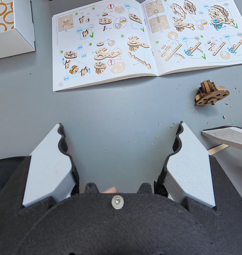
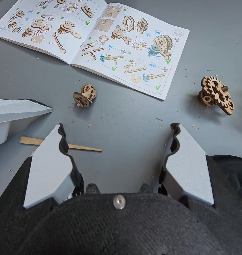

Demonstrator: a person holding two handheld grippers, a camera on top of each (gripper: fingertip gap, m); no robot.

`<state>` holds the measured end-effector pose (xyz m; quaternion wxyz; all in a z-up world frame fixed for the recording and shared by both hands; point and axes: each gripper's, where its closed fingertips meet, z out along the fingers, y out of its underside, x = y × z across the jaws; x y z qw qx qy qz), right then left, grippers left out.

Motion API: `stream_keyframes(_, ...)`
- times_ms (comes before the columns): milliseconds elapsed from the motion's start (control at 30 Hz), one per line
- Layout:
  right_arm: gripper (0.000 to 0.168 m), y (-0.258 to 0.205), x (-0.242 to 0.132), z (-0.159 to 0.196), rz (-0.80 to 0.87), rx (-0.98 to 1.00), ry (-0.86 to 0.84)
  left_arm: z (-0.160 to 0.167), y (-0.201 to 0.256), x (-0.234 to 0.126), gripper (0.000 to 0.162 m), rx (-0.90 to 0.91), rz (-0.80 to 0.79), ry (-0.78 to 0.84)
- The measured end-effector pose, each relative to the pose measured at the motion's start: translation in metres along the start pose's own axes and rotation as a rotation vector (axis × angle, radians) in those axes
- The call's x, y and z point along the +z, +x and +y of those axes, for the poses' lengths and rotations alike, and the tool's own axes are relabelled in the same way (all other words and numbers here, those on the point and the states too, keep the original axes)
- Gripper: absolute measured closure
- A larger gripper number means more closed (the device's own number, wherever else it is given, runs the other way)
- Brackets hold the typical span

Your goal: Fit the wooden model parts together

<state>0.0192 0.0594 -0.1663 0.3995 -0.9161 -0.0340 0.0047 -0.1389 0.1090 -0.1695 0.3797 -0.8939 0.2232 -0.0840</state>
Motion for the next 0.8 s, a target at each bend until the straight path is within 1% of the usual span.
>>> stream_keyframes(567,0.018,0.004,-0.004,0.003,0.028,0.028,0.0,0.002,0.004,-0.001,0.007,0.004,0.005,-0.002)
stream_keyframes(633,0.018,0.005,-0.006,0.006,0.037,0.038,0.0,0.003,0.009,-0.001,0.004,0.022,0.023,-0.006)
stream_keyframes(800,0.018,0.009,-0.015,0.014,0.047,0.045,-0.001,0.003,0.021,-0.002,0.004,0.078,0.08,-0.005)
